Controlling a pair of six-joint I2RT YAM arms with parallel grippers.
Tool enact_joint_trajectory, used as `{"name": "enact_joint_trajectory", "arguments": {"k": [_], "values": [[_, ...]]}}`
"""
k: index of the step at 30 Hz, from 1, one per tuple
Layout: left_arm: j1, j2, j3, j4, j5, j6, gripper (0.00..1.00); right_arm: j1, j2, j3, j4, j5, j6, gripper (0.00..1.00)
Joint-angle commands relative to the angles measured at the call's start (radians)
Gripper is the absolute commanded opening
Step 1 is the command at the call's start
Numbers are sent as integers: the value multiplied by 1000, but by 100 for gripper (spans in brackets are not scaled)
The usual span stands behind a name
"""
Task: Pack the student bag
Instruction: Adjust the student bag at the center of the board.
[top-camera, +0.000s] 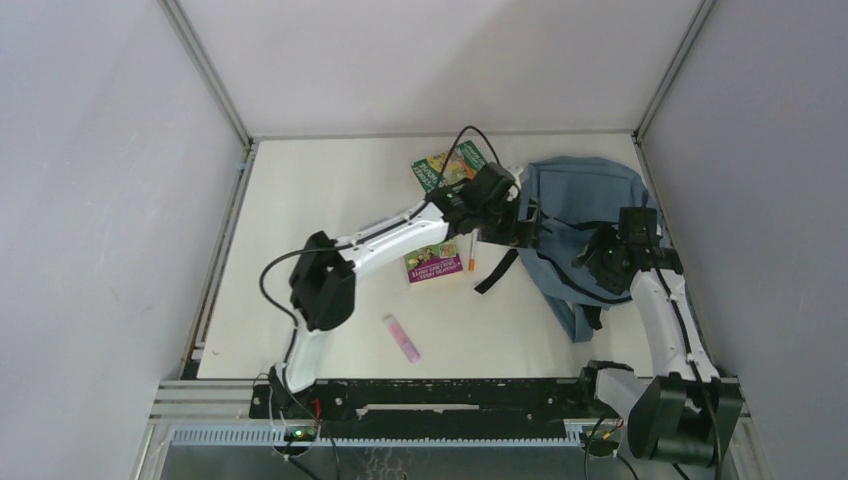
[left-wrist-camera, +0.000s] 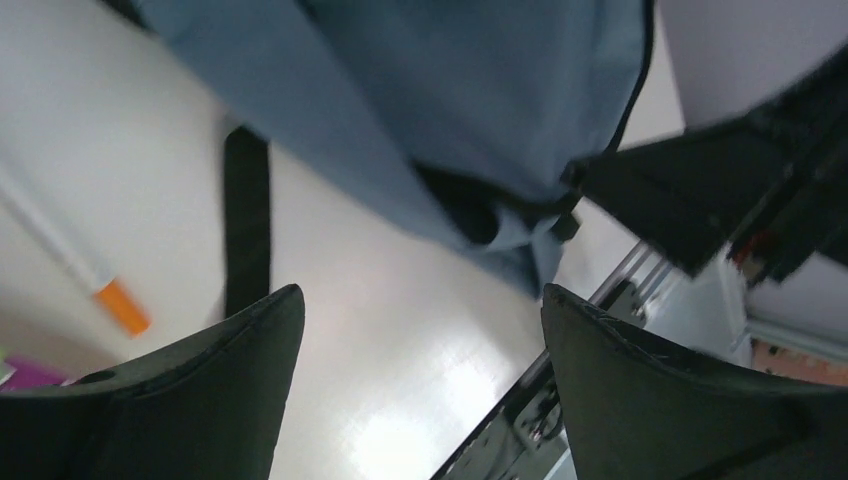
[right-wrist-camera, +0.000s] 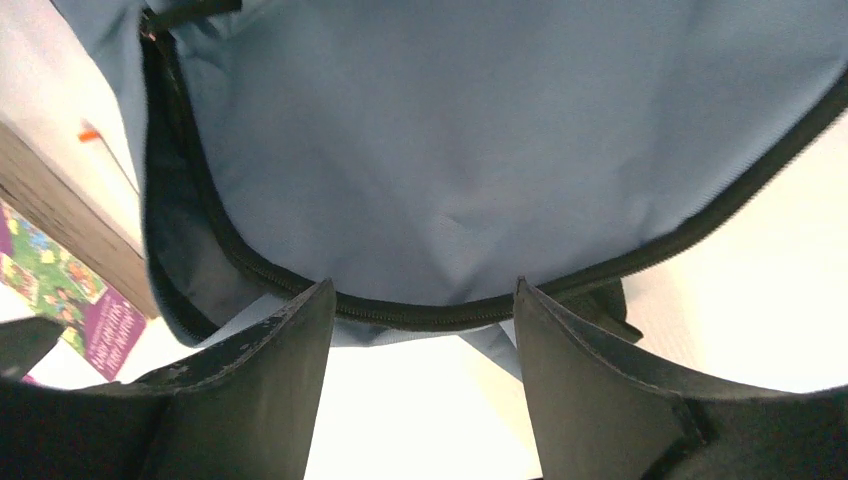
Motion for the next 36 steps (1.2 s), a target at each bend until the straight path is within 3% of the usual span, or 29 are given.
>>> {"name": "enact_joint_trajectory", "arguments": {"k": [1, 11, 15, 19, 23, 27, 31, 36], "values": [[-17, 114, 211, -8, -45, -122, 91, -51, -102, 12, 5, -14, 10, 74], [-53, 315, 327, -66, 20, -136, 77, -91, -87, -1, 20, -90, 14, 72], [-53, 318, 293, -64, 38, -109, 40, -86, -69, -2, 24, -118, 7, 72], [-39, 241, 139, -38, 42, -42, 1, -47, -52, -2, 25, -164, -28, 73], [3, 170, -39, 44, 100, -9, 0, 92, 0, -2, 52, -177, -60, 78], [44, 137, -106, 92, 153, 29, 0, 264, 83, 9, 65, -64, -35, 76], [63, 128, -132, 103, 166, 50, 0, 336, 149, 26, 68, -18, -23, 65], [67, 136, -130, 107, 178, 42, 0, 377, 136, 28, 61, -32, -32, 68]]}}
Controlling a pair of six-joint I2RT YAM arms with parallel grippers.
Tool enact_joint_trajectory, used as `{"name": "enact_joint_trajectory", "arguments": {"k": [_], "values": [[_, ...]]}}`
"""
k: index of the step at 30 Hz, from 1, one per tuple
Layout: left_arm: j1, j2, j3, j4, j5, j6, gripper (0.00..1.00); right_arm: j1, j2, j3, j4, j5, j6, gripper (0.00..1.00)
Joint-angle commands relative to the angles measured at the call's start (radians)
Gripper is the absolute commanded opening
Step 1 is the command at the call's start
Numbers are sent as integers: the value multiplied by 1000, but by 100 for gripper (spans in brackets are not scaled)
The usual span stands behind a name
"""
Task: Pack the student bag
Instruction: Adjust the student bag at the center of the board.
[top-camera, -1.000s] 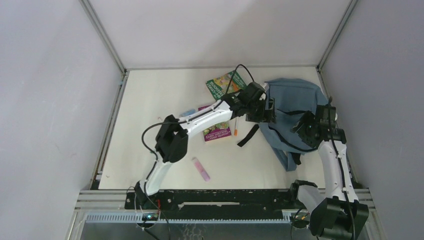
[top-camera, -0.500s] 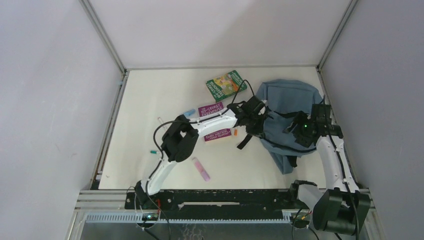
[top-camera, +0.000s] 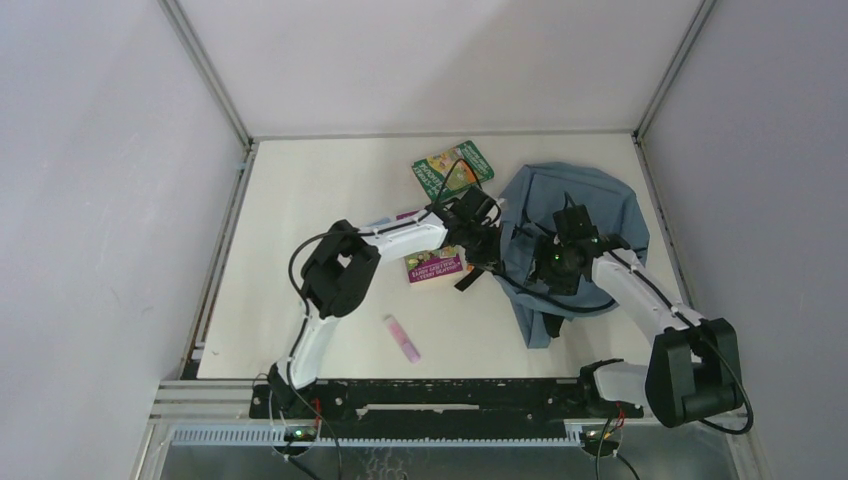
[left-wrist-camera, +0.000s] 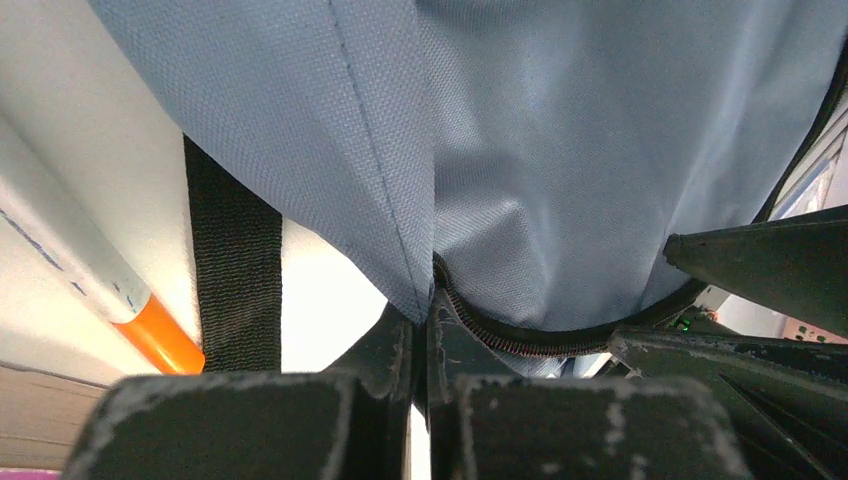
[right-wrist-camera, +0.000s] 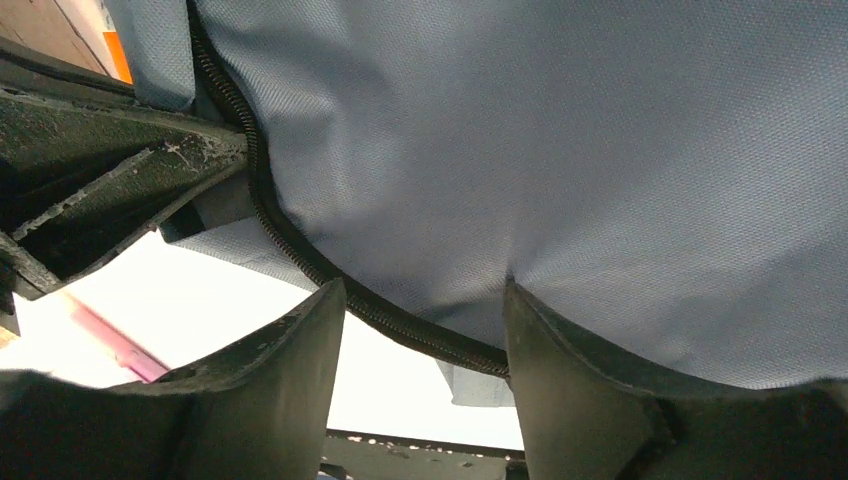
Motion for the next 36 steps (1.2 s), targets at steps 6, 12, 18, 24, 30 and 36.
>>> {"name": "enact_joint_trajectory", "arguments": {"k": [6, 12, 18, 24, 30, 36], "values": [[11, -33, 0, 11, 33, 39, 0, 83, -39, 32, 18, 74, -36, 68], [22, -43, 3, 10, 54, 44, 0, 106, 12, 33, 7, 195, -26, 48], [23, -43, 6, 10, 69, 38, 0, 116, 79, 46, -8, 230, -2, 43], [23, -51, 3, 6, 87, 39, 0, 121, -39, 48, -16, 216, 29, 57], [22, -58, 4, 8, 92, 39, 0, 22, -222, 23, -125, 295, 334, 60], [21, -49, 8, 12, 108, 30, 0, -250, -491, -176, -108, 60, 568, 65]]}}
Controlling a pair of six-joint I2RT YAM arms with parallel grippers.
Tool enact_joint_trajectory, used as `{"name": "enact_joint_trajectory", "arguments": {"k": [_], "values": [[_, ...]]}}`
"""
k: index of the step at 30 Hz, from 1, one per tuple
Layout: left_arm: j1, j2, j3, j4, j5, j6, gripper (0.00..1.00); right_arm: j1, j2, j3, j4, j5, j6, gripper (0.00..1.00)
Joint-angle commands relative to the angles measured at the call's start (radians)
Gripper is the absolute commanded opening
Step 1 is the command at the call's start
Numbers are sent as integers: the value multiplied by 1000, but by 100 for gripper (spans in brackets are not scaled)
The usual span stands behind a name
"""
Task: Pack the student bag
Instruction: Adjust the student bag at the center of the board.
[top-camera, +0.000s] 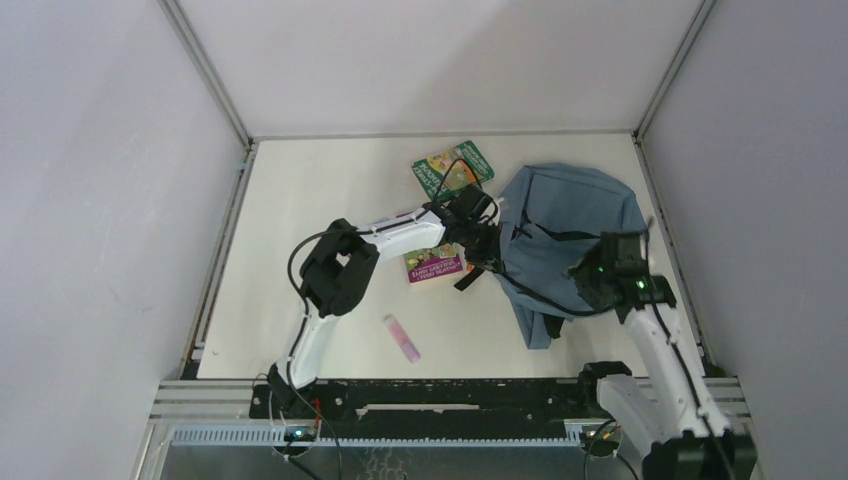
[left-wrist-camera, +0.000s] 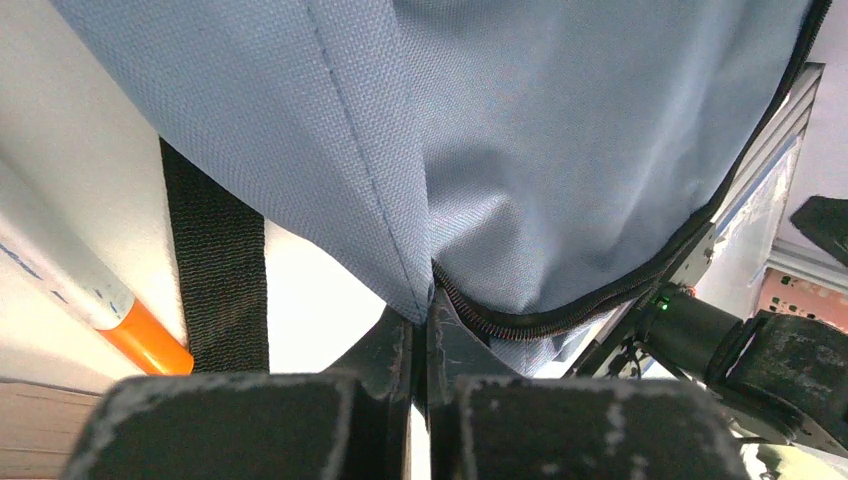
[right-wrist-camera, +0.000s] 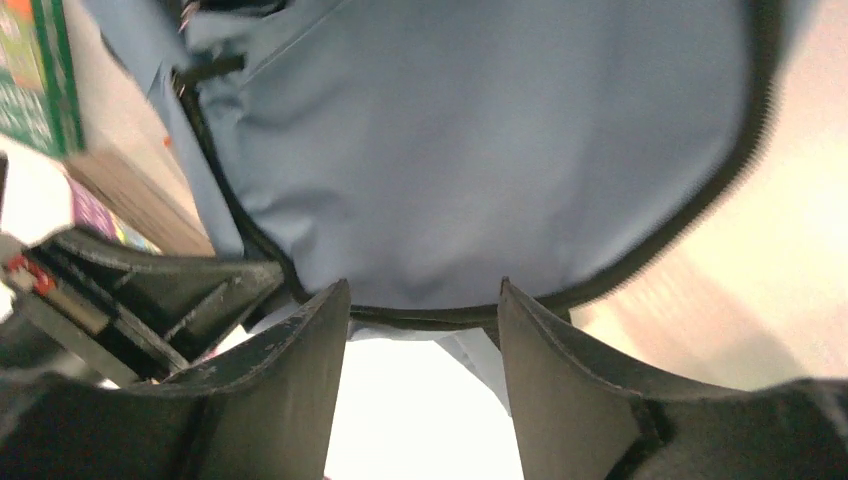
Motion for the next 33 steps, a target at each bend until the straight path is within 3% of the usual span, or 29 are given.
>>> {"name": "enact_joint_trajectory", "arguments": {"k": [1, 4, 9, 17, 20, 21, 23, 24, 33], "values": [[2, -48, 8, 6, 35, 15, 0, -177, -182, -140, -31, -151, 250, 67], [2, -48, 7, 5, 35, 15, 0, -284, -262, -206, -28, -230, 285, 69], [0, -50, 7, 8, 40, 13, 0, -419, -237, -276, 36, -386, 293, 67], [-3, -55, 5, 10, 42, 16, 0, -444, -156, -307, 116, -444, 304, 64], [-3, -56, 4, 10, 45, 17, 0, -449, -151, -322, 141, -437, 310, 51], [-2, -56, 4, 10, 46, 17, 0, -451, -150, -323, 146, -438, 309, 39], [-3, -56, 2, 9, 46, 19, 0, -462, -154, -322, 166, -459, 301, 6], [-3, -55, 2, 8, 46, 21, 0, -466, -160, -321, 180, -476, 298, 0], [-3, -46, -1, 8, 53, 23, 0, -468, -220, -152, 280, -508, 311, 0]]}}
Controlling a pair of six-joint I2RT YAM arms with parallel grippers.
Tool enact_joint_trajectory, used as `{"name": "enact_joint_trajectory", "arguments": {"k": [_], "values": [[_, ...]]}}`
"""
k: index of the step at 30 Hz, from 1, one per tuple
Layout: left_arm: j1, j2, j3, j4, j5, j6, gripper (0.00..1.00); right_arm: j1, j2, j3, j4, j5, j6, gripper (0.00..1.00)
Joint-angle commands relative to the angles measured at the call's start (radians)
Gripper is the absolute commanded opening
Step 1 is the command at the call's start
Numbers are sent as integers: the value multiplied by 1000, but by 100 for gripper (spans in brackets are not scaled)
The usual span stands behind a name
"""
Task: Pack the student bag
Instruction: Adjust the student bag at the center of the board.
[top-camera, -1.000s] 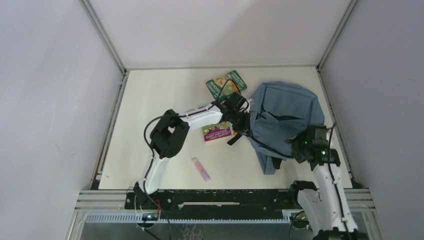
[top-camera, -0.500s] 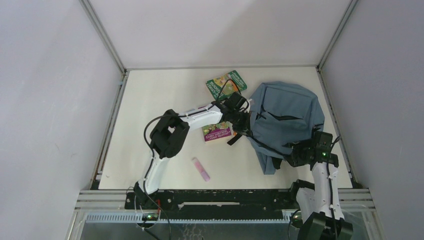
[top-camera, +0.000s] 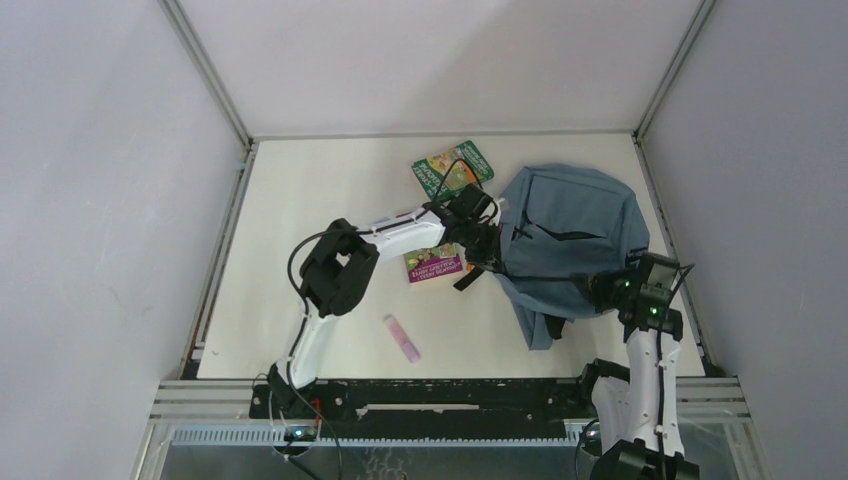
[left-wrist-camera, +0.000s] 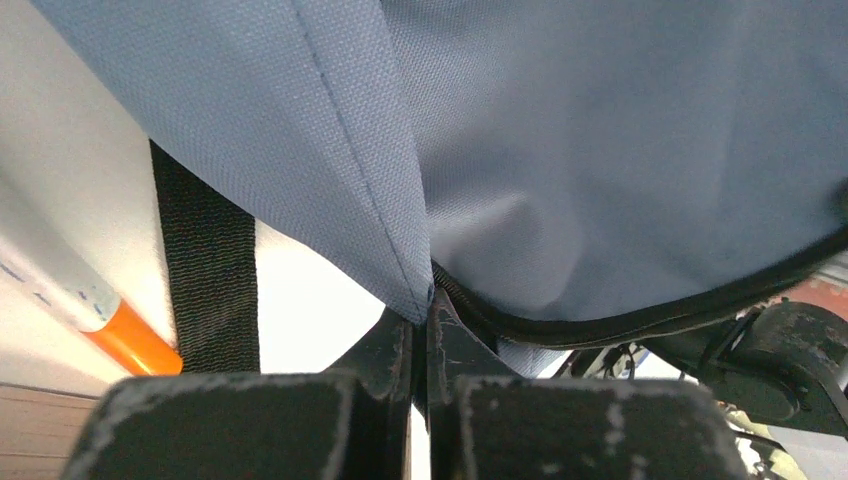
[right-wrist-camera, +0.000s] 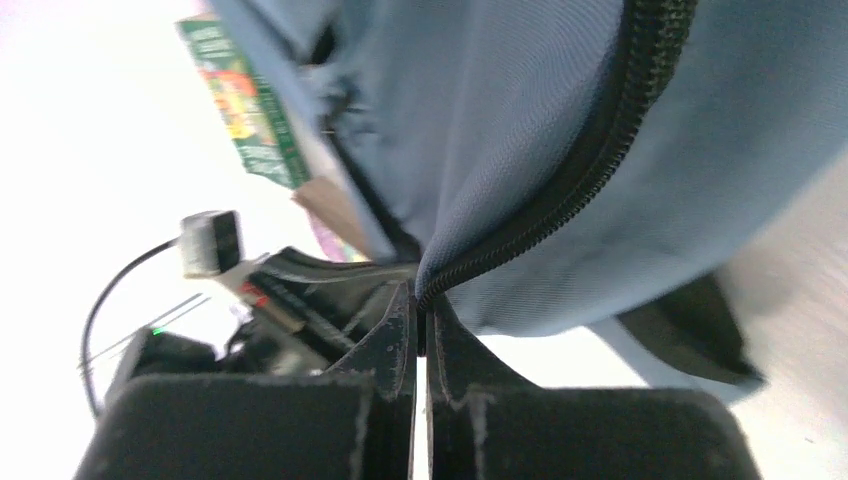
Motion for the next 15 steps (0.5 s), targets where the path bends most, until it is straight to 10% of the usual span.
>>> {"name": "enact_joint_trajectory", "arguments": {"k": [1, 8, 15], "values": [[-2, -47, -1, 7, 44, 26, 0, -3, -2, 149, 153, -29, 8, 0], [-3, -89, 4, -16, 26, 77, 7, 43, 56, 288, 434, 1, 24, 0], [-3, -175, 6, -87, -52, 156, 45, 114, 167, 409, 534, 75, -74, 0]]}}
